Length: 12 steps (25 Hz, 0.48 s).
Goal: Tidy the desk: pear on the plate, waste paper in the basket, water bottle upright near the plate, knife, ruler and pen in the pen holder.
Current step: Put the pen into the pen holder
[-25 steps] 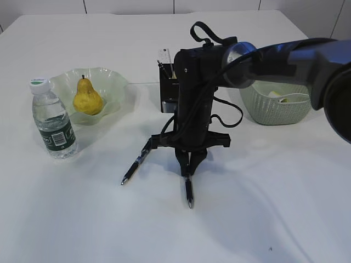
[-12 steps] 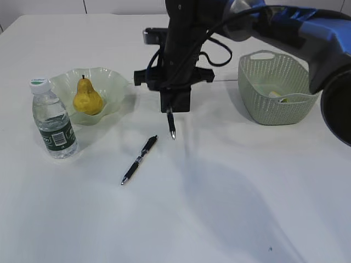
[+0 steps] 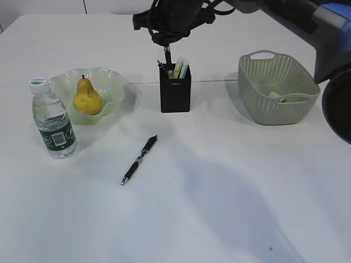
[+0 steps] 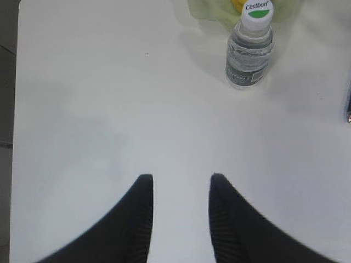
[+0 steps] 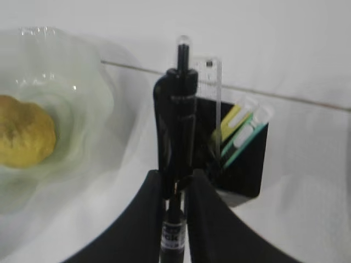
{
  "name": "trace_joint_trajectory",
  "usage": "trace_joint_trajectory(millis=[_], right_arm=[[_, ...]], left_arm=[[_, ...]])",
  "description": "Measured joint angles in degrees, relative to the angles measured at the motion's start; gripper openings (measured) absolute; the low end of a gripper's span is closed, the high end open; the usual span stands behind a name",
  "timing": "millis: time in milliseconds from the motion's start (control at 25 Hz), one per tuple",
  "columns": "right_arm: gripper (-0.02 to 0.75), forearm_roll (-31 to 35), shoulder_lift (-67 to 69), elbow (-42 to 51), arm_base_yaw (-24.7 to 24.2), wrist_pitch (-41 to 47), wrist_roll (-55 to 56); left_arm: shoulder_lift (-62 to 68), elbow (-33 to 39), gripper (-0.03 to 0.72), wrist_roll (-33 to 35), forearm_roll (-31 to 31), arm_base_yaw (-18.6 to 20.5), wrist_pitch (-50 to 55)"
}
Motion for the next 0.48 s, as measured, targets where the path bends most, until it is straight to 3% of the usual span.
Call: trace_joint_trajectory(millis=[280, 480], right_arm=[[0.102, -6.6, 0.1, 0.0, -0.1, -11.1, 0.5], [0.102, -8.3, 1.2, 0.0, -1.0, -14.4, 0.6]], left_arm=[[0.0, 0.0, 0.239, 0.0, 0.0, 0.0, 0.0], [1.0, 0.0, 0.239, 0.0, 0.0, 0.0, -0.1]])
